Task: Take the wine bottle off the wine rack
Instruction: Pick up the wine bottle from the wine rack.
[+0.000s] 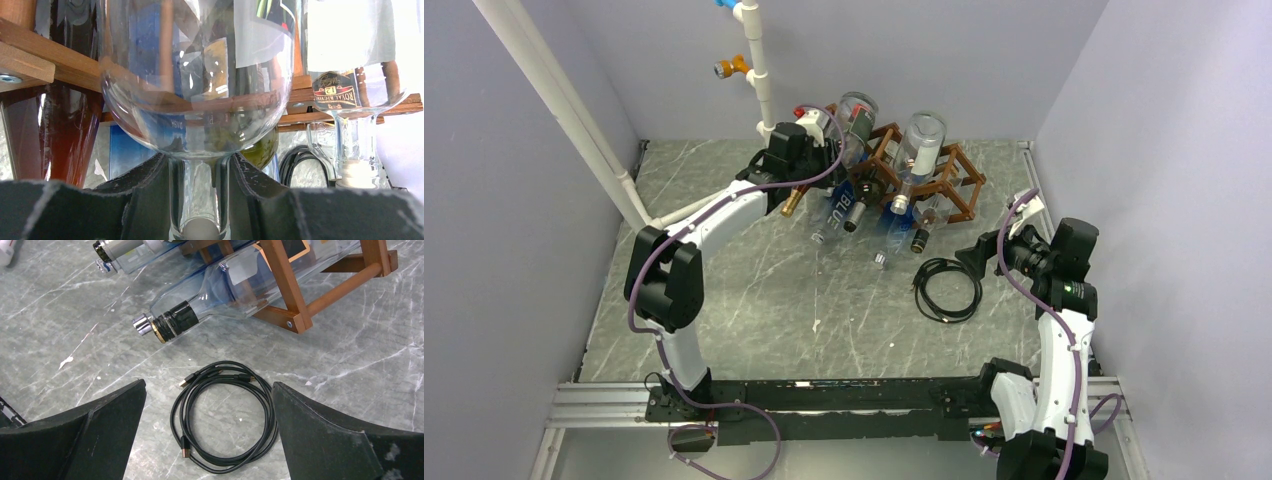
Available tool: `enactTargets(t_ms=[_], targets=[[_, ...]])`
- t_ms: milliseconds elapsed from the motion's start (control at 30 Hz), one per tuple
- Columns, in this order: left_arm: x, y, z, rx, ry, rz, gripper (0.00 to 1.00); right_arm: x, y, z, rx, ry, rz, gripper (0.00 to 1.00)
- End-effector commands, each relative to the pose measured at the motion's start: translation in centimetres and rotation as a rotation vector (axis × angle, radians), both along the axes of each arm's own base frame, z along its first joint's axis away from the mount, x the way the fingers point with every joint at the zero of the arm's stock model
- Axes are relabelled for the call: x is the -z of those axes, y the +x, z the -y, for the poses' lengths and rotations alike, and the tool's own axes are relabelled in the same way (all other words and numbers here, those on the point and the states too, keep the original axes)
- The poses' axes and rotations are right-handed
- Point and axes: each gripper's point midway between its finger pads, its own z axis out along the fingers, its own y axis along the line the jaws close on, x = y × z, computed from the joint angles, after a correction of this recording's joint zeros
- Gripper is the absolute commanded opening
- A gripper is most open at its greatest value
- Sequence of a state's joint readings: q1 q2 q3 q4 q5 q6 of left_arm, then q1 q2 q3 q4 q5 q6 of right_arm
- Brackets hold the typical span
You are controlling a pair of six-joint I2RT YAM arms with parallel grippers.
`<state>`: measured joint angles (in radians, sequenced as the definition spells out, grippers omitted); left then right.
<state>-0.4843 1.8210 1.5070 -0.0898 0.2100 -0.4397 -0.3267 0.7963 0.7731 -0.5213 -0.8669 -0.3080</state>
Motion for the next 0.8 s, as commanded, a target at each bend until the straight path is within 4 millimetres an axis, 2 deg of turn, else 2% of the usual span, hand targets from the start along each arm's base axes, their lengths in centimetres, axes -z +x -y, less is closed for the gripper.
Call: enactTargets(t_ms=[0,767], targets=[[-14.5,1.0,-0.8,-0.050,-0.195,0.390,0.00,-0.5,0.4,0.1,-0.009,-0.029,0.045,1.00],[-17.6,0.0,-1.8,-0.088,-0.246,0.448,0.00,-0.4,0.4,0.0,-0.013,-0.036,0.045,1.00]])
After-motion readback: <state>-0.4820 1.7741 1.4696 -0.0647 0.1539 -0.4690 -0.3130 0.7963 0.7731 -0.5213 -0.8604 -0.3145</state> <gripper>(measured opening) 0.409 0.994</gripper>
